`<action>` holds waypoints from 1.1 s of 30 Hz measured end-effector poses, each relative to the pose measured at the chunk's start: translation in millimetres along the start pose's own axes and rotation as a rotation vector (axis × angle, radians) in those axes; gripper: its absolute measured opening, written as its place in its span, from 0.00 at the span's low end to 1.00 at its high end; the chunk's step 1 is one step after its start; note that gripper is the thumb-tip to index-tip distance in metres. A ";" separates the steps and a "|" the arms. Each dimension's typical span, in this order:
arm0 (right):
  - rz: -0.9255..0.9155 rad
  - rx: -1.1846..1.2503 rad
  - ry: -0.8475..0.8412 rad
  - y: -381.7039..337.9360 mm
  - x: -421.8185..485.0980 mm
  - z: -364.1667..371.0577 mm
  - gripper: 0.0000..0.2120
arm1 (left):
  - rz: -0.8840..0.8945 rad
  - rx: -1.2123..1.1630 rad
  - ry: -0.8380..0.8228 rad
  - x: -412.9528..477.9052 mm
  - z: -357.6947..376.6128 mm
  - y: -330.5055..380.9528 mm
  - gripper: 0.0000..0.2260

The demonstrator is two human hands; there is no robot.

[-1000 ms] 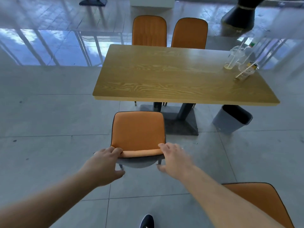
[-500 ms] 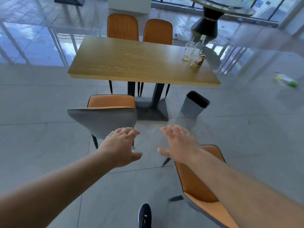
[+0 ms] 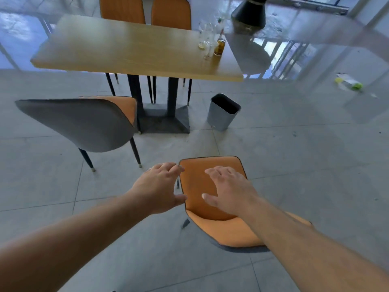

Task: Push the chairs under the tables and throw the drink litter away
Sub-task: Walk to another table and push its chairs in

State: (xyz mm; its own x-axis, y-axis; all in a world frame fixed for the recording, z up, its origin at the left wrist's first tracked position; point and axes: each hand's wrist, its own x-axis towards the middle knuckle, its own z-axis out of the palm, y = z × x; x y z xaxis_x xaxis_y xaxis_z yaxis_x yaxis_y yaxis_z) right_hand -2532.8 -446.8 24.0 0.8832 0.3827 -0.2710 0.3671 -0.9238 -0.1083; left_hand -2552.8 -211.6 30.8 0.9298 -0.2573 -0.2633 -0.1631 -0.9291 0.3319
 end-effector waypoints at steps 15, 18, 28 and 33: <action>-0.147 -0.042 -0.301 209.5 -131.7 71.3 0.36 | -0.031 0.040 -0.484 17.4 149.5 207.1 0.29; -0.182 -0.073 -0.233 200.2 -117.0 68.6 0.26 | -0.108 -0.016 -0.486 22.9 143.2 201.6 0.23; -0.226 -0.028 -0.115 121.5 6.8 47.7 0.23 | -0.145 0.011 -0.241 68.2 85.5 77.2 0.19; -0.196 -0.012 -0.103 84.2 87.4 26.7 0.25 | -0.110 0.003 -0.236 112.2 46.9 2.2 0.19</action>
State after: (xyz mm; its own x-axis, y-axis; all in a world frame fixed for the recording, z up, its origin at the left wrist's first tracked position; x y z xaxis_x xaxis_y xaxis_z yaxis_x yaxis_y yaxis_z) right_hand -2432.5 -491.3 -34.4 0.7600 0.5523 -0.3424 0.5332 -0.8312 -0.1574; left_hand -2464.3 -255.0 -40.5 0.8393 -0.2095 -0.5018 -0.0671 -0.9557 0.2868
